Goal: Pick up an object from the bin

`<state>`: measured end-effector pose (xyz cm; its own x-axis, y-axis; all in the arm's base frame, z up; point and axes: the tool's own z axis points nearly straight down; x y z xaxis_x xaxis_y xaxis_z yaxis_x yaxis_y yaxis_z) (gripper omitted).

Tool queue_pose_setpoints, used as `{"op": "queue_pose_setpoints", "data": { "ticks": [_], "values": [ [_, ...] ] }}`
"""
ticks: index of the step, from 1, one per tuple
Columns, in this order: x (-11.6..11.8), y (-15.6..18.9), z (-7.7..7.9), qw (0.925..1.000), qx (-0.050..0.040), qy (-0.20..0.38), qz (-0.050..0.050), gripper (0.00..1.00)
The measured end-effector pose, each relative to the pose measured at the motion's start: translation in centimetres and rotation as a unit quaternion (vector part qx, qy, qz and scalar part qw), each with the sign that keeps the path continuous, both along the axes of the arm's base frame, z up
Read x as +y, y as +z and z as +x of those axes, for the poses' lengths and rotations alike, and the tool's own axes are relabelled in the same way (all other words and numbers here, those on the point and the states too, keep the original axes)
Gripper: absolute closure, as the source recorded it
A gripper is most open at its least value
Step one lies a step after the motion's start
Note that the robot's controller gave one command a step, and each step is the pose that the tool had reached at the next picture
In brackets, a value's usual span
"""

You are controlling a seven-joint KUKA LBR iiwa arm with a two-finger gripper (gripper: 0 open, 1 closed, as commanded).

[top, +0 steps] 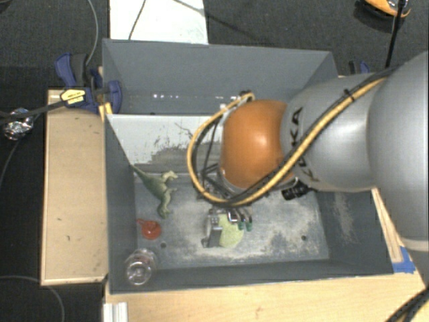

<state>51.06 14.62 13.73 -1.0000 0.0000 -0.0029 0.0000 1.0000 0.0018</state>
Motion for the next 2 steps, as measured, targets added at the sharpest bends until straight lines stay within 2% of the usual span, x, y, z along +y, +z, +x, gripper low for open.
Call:
{"op": "queue_pose_setpoints", "data": {
  "ticks": [1,2],
  "values": [
    [0.2,-3.2,1.2,0.9995,0.0046,0.032,-0.002,0.0],
    [0.1,2.2,1.1,0.9993,0.0034,0.036,0.0,0.0]
  ]
}}
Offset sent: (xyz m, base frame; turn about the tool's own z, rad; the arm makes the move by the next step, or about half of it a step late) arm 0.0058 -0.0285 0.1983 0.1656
